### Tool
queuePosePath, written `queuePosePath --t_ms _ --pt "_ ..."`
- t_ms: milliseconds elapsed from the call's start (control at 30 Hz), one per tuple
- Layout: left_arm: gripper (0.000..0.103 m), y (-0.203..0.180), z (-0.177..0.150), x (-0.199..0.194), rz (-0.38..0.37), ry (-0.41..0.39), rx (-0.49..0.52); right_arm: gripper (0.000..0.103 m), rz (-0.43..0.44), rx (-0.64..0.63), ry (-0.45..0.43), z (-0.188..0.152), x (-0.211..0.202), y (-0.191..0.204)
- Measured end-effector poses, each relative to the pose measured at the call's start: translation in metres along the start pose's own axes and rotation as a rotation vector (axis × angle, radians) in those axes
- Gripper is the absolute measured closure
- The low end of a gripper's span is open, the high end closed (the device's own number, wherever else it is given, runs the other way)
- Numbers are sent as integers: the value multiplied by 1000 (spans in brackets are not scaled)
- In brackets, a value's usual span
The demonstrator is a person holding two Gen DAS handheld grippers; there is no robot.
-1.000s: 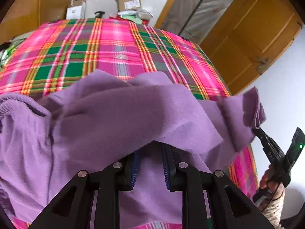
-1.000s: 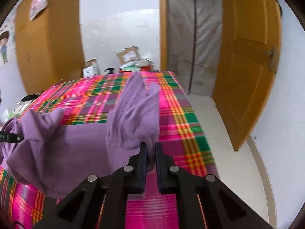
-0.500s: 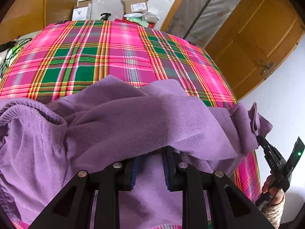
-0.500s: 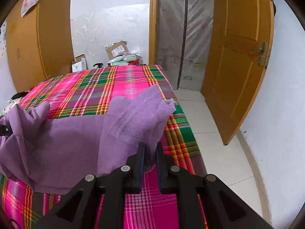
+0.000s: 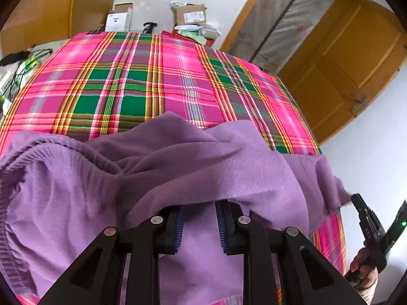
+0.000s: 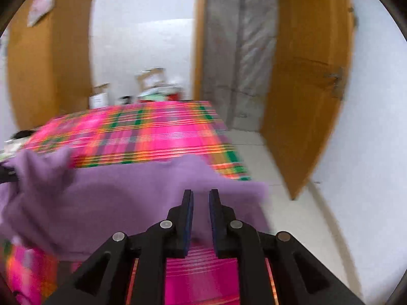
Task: Fold clothes
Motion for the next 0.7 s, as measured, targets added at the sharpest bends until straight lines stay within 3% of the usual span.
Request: queuePosePath --t_ms 200,367,567,700 --pt "80 23 -10 -28 7 -24 5 84 212 -65 100 -20 5 66" --pt "74 62 -14 -53 104 -36 -6 82 336 -98 160 -30 1 108" --pt "73 102 -5 -69 210 -46 14 76 414 -172 181 -37 -9 140" --pt "69 109 3 -64 273 -18 150 74 416 -218 200 -44 -8 153"
Point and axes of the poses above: each gripper's, at about its wrist camera, not at the fingertips, and x roughly the way its jaws point, y to its left, z to its top, the point moved 9 cm from there along x, roughly the way its jaws point, and after that the axes turned 14 degrees about x, right-handed, at the moved point
